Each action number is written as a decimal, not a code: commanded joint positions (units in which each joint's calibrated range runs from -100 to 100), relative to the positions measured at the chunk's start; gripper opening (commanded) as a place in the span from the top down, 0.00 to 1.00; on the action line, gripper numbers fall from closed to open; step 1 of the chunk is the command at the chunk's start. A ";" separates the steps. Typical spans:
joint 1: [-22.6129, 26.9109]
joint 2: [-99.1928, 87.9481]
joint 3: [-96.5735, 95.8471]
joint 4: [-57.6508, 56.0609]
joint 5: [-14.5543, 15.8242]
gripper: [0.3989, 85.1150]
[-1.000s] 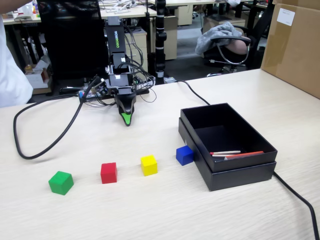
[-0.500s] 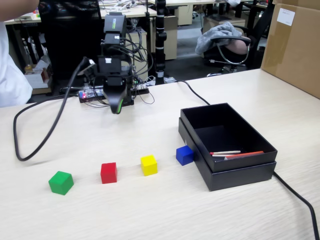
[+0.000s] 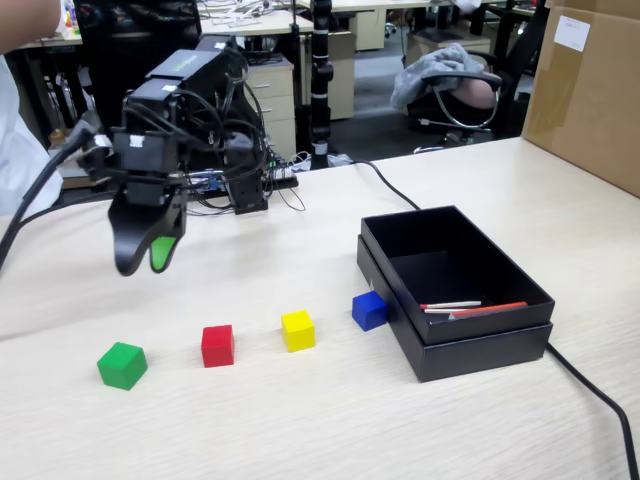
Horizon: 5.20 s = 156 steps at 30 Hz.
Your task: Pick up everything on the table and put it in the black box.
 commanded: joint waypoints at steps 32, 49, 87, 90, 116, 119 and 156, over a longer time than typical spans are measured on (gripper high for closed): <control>-1.17 42.44 31.52 -0.91 -0.39 0.51; -1.27 42.44 31.61 -1.08 -0.10 0.92; 33.46 1.48 18.37 -11.27 7.62 0.92; 34.33 7.67 20.64 -13.35 8.89 0.92; 33.94 20.41 22.45 -14.90 10.84 0.50; 33.21 14.10 21.00 -14.90 10.79 0.50; 8.99 -44.19 -30.04 13.69 0.88 0.46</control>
